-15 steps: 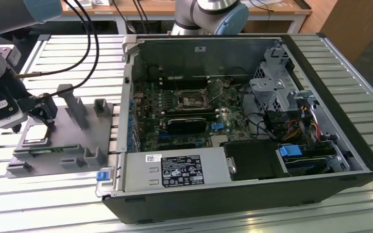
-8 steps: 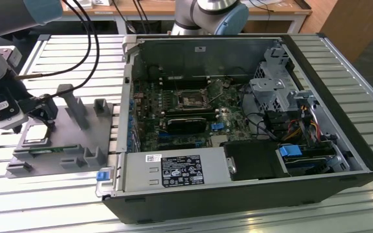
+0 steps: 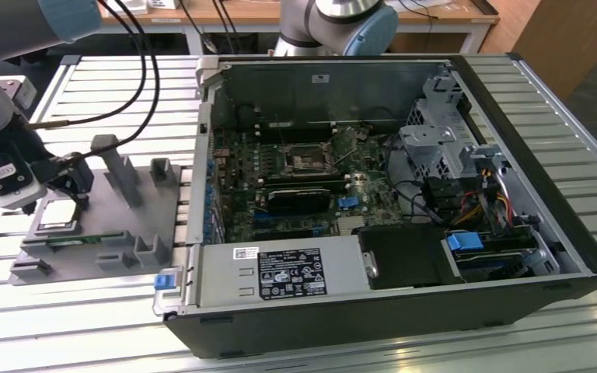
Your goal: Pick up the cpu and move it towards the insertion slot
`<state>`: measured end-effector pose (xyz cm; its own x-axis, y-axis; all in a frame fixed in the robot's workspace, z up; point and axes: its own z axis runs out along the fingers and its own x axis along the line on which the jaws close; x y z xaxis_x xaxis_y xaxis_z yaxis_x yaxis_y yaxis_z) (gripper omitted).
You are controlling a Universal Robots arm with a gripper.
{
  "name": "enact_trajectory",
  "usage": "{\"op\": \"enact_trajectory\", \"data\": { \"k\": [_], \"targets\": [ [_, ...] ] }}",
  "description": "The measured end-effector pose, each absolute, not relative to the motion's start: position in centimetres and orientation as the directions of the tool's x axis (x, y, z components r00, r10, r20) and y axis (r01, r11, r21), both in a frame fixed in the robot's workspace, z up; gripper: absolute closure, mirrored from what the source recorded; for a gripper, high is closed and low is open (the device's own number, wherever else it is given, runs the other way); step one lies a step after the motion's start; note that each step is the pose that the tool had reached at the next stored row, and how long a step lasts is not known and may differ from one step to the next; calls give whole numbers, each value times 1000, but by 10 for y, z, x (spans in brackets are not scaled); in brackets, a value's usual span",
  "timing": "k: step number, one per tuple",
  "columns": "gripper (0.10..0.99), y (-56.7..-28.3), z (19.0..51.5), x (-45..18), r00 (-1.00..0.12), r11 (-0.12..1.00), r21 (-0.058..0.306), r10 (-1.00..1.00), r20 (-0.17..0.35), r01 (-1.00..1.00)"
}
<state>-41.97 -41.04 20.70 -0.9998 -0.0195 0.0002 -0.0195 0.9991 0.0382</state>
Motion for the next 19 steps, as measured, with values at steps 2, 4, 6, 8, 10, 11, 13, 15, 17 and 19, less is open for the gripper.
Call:
{"op": "enact_trajectory", "data": {
  "k": [2, 4, 6, 8, 10, 11, 13, 15, 17, 19],
  "targets": [
    [310, -410, 206, -420, -1000, 999, 38, -19, 0, -19],
    [310, -410, 206, -420, -1000, 999, 38, -19, 0, -19],
    [310, -410, 205, -420, -1000, 999, 38, -19, 0, -19],
    [310, -410, 204, -420, -1000, 999, 38, -19, 0, -19],
    [310, -410, 203, -420, -1000, 999, 38, -20, 0, -19],
    [310, -410, 203, -420, -1000, 999, 38, -19, 0, -19],
    [310, -410, 202, -420, -1000, 999, 38, -20, 0, -19],
    [310, -410, 201, -420, -1000, 999, 38, -19, 0, -19],
    [310, -410, 200, -420, -1000, 999, 38, -19, 0, -19],
    [310, -411, 197, -420, -1000, 999, 38, -19, 0, -19]
  ]
}}
